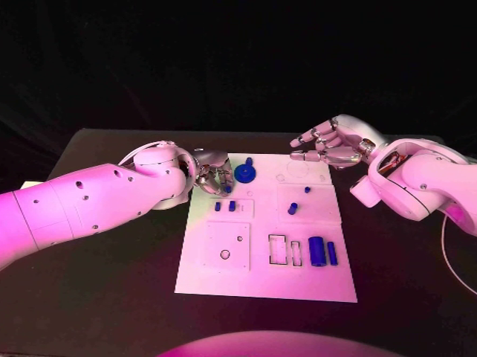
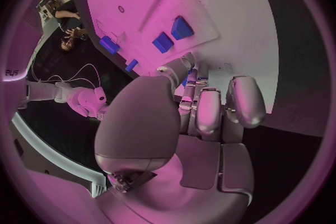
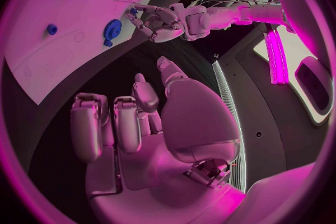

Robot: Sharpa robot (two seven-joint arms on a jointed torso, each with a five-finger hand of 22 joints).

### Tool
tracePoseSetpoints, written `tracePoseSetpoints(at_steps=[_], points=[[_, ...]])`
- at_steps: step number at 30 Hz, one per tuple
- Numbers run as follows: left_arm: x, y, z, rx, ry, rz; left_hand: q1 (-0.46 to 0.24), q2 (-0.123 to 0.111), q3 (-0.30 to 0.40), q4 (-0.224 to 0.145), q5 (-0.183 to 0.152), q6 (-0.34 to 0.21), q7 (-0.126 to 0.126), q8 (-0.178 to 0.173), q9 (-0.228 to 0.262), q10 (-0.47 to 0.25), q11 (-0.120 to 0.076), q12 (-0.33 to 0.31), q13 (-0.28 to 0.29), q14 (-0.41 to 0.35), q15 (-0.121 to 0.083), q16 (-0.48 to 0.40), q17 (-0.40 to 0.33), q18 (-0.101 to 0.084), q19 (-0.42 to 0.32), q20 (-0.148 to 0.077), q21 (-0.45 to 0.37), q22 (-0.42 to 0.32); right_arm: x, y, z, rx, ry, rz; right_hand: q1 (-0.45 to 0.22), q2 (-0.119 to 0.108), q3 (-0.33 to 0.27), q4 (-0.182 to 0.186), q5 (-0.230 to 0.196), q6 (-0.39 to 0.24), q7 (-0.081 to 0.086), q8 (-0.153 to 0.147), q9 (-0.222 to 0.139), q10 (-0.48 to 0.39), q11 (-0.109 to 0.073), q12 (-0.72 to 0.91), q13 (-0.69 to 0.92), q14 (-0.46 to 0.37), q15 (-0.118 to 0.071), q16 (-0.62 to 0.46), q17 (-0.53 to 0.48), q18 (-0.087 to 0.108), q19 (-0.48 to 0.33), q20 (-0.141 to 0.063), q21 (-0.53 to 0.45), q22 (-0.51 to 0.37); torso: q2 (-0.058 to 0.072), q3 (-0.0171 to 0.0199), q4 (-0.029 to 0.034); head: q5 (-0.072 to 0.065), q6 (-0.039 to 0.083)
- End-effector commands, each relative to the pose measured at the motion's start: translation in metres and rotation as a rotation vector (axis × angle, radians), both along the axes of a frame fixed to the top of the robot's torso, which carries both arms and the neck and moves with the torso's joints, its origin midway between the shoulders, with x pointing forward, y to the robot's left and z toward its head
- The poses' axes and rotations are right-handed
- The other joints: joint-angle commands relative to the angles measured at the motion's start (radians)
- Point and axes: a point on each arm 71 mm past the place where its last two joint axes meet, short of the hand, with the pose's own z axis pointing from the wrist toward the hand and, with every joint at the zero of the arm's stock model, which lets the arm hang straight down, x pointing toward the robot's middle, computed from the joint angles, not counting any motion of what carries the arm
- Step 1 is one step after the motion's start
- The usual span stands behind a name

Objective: Assemble the parts on the task board

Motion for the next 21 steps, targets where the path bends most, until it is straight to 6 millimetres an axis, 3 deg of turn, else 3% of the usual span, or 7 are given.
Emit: tracePoseSetpoints(at_steps=[1,12,17,21], points=[[-0.001,-0.001,-0.001,0.016,0.009,-0.004,-0.012,0.001,0.008,0.0,0.0,-0.017,0.001,-0.006,-0.005,-0.008,0.003,-0.01,-0.002,0.011,0.01,-0.005,-0.002,-0.007,-0.003,0.008,-0.005,-0.002,-0.001,0.001,0.0,-0.002,0.002,0.013,0.002,0.009,-0.006,-0.002,0.006,0.003,-0.005,0.007,0.001,-0.001,-0.002,0.003,0.001,0.069,0.002,-0.004,0.116,0.004,-0.005,0.004,-0.006,0.031,0.0,-0.0001,0.0002,0.0,0.0],[0.0,-0.001,-0.001,0.012,0.004,0.0,-0.02,-0.009,0.016,-0.004,-0.001,-0.051,0.007,-0.007,-0.022,-0.02,0.009,-0.019,-0.006,0.009,0.015,-0.003,-0.009,-0.005,-0.006,0.014,-0.01,-0.003,0.0,-0.002,-0.001,-0.005,0.004,0.004,0.005,0.01,-0.01,-0.002,0.008,0.0,-0.004,0.005,0.001,-0.036,-0.002,-0.055,-0.043,0.068,0.002,-0.008,0.109,0.007,-0.012,0.003,-0.013,0.018,0.0,-0.0007,0.0005,-0.001,0.0],[-0.001,0.004,0.0,0.012,0.001,0.01,-0.024,-0.016,0.021,-0.008,0.0,-0.075,0.01,-0.007,-0.031,-0.034,0.012,-0.022,-0.009,0.007,0.018,-0.004,-0.015,-0.002,-0.011,0.018,-0.024,-0.012,0.004,-0.008,-0.004,-0.049,0.018,-0.012,0.04,0.025,-0.007,-0.008,-0.006,-0.014,-0.001,0.002,0.0,-0.239,0.0,-0.423,-0.329,0.05,0.003,-0.056,0.046,0.024,-0.052,0.003,-0.061,-0.068,0.0,-0.0015,0.0006,-0.003,0.001],[-0.002,0.014,0.002,-0.018,0.034,0.038,-0.02,-0.019,0.026,-0.016,0.0,-0.096,0.008,-0.007,-0.035,-0.051,0.012,-0.021,-0.012,0.001,0.019,-0.01,-0.03,0.003,-0.02,0.02,-0.048,-0.027,0.006,-0.015,-0.007,-0.165,-0.002,-0.017,0.112,0.039,0.058,-0.034,-0.05,-0.001,0.011,0.007,0.002,-0.29,0.005,-0.64,-0.521,0.046,0.009,-0.09,0.0,0.023,-0.047,0.003,-0.064,-0.069,0.001,-0.0026,-0.0004,-0.005,0.004]])
